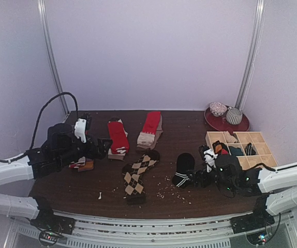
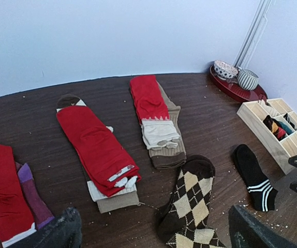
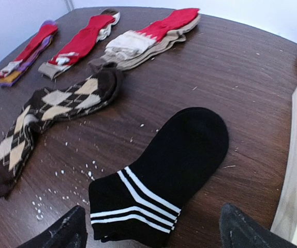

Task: Roll the socks
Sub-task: Move the sock to the center of the board.

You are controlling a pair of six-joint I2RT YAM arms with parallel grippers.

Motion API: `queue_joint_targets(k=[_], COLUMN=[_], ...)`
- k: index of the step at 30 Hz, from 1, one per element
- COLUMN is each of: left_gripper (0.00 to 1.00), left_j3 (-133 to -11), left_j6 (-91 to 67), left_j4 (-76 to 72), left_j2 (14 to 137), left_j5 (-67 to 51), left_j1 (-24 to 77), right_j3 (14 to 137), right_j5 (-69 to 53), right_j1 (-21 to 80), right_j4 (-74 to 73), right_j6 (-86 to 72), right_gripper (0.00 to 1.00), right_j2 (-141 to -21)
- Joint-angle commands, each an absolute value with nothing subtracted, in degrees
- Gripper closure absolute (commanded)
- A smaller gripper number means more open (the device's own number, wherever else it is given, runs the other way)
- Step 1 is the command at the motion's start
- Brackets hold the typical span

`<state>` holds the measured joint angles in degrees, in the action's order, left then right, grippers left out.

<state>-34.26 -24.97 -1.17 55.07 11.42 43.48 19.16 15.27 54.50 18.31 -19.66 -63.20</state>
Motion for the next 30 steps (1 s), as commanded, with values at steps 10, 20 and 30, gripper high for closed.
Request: queue_joint_targets(k=[10, 20, 30], left_gripper=[0.02, 0.02, 0.02], left_j3=[-33.96, -33.10, -32.19], left_j6=[-22.12, -21.80, -21.99], left_j4=[-3.75, -4.34, -6.58], left_j2=[58.68, 57.52, 58.66], left_j5=[11.77, 11.49, 10.74], left_j1=[43.25, 43.29, 43.24], right_j3=[16.95, 18.81, 20.15], right_j5=[-3.13, -3.95, -0.87], right_j1=[55.55, 55.59, 56.50], right_j4=[40.31, 34.01, 21.07], right_j6=[5.55, 3.52, -0.80], right_gripper=[0.24, 0.28, 0.25], right_j2=[-74.79, -78.84, -71.71])
